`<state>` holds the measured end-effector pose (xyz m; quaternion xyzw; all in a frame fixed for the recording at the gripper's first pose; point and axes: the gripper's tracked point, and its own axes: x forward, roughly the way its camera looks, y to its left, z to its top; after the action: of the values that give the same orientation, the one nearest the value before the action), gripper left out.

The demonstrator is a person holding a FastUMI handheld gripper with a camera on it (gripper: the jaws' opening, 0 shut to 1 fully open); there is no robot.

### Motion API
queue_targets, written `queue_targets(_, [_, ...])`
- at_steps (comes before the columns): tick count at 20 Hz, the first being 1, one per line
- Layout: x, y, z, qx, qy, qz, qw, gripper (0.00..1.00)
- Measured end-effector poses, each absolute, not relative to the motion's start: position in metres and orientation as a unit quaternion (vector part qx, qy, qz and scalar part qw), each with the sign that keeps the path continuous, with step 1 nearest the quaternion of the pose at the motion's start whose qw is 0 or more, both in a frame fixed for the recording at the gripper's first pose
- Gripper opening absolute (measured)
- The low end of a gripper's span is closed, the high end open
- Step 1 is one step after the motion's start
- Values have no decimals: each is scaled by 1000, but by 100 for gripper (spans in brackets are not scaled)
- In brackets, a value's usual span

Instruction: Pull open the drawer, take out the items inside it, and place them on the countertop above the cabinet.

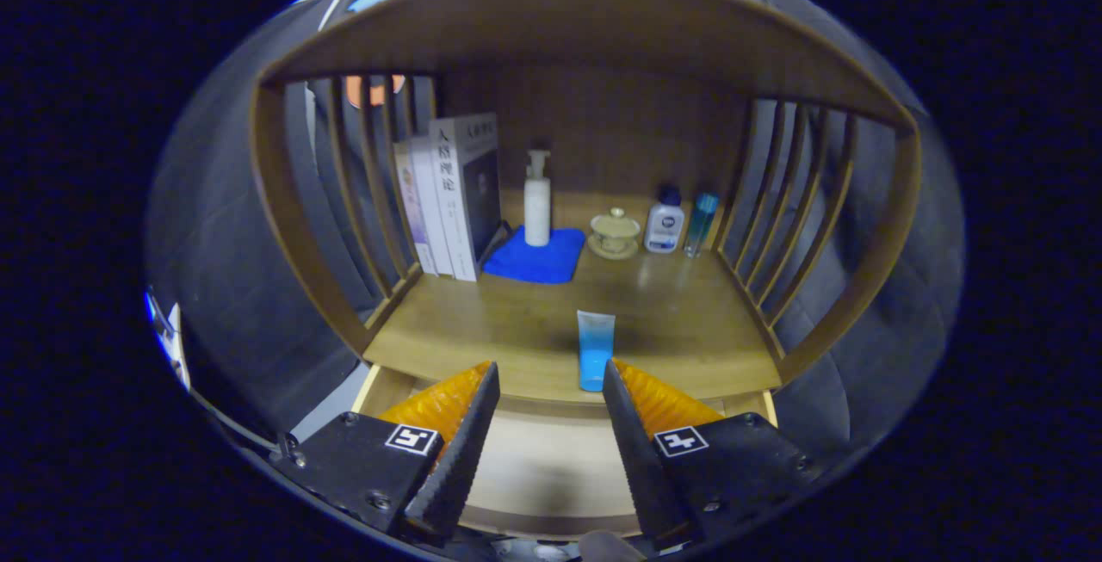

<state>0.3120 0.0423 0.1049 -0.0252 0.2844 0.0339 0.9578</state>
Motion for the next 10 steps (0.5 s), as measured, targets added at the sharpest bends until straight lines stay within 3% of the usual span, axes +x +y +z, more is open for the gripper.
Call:
queue_targets(3, [275, 55, 122, 10, 226, 58, 972, 83])
queue_targets(7, [223, 38, 141, 31, 124, 58, 990, 99])
queue_targets(10, [185, 17, 137, 30, 67, 36, 997, 99])
